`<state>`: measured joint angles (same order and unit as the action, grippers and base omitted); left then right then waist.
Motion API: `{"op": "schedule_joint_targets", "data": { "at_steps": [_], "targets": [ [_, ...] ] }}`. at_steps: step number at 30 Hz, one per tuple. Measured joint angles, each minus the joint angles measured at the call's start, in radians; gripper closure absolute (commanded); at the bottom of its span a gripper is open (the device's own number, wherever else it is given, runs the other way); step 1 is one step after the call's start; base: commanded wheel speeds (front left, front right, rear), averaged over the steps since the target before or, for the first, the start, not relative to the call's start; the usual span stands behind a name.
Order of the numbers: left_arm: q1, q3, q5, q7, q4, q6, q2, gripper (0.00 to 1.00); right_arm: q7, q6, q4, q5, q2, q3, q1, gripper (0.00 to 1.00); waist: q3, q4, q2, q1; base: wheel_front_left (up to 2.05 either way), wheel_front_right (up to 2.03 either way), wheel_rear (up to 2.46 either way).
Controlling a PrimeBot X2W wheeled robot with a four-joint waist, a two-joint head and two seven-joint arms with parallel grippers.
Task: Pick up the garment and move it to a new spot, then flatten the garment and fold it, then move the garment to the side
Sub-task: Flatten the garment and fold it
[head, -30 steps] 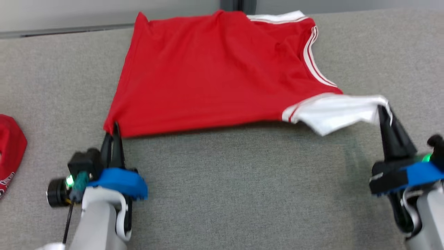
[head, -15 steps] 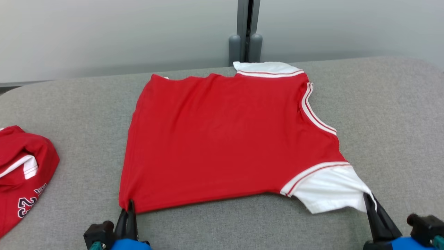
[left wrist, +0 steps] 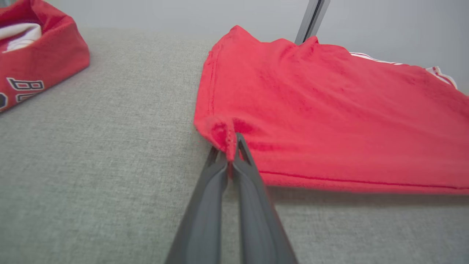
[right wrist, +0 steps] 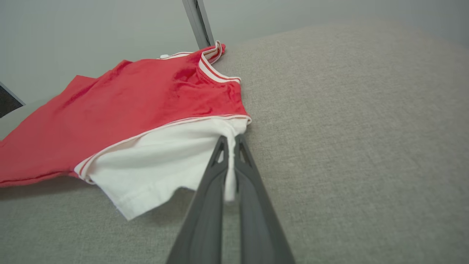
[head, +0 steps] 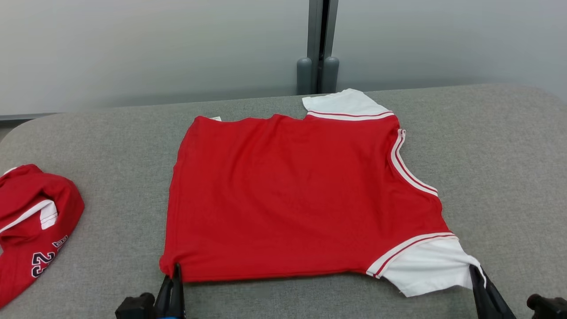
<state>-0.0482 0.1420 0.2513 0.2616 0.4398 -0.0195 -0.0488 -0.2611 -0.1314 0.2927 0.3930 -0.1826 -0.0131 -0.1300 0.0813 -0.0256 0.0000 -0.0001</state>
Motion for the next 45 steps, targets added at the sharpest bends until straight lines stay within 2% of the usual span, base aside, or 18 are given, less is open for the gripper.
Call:
{"op": "schedule_joint_targets", "data": {
  "at_steps": [11, 23, 35, 36, 37, 38, 45],
  "targets": [
    [0.161, 0.029, 0.022, 0.0, -0.022, -0.021, -0.001, 1.0, 0.0, 0.0, 0.009, 0.019, 0.02, 0.049, 0.199, 1.0, 0.077, 0.018, 0.0, 0.0002, 0.0, 0.0, 0.0],
    [0.355, 0.072, 0.068, 0.0, 0.099, -0.076, -0.001, 1.0, 0.0, 0.001, 0.133, 0.018, -0.022, -0.005, 0.446, 1.0, 0.191, 0.027, 0.0, 0.0003, 0.0, 0.0, 0.0],
    [0.464, 0.078, 0.085, 0.0, 0.156, -0.094, -0.001, 1.0, 0.0, 0.001, 0.221, -0.032, -0.025, -0.019, 0.6, 1.0, 0.257, 0.033, 0.0, 0.0003, 0.0, 0.0, 0.0],
    [0.469, 0.077, 0.085, 0.0, 0.156, -0.095, -0.001, 0.67, 0.0, 0.001, 0.223, -0.038, -0.025, -0.018, 0.606, 0.88, 0.26, 0.034, 0.0, 0.0004, 0.0, 0.0, 0.0],
    [0.472, 0.076, 0.084, 0.0, 0.155, -0.099, -0.001, 0.19, 0.0, 0.001, 0.223, -0.045, -0.025, -0.016, 0.612, 0.47, 0.262, 0.036, 0.0, 0.0003, 0.0, 0.0, 0.0],
    [0.475, 0.075, 0.08, 0.0, 0.152, -0.105, -0.001, 0.0, 0.0, 0.001, 0.22, -0.053, -0.024, -0.013, 0.616, 0.0, 0.264, 0.037, 0.0, 0.0003, 0.0, 0.0, 0.0],
    [0.453, 0.052, 0.034, 0.0, 0.059, -0.135, 0.0, 0.0, 0.0, 0.001, 0.142, -0.126, -0.003, 0.042, 0.606, 0.0, 0.247, 0.043, 0.0, 0.0003, 0.0, 0.0, 0.0]
  ]
}}
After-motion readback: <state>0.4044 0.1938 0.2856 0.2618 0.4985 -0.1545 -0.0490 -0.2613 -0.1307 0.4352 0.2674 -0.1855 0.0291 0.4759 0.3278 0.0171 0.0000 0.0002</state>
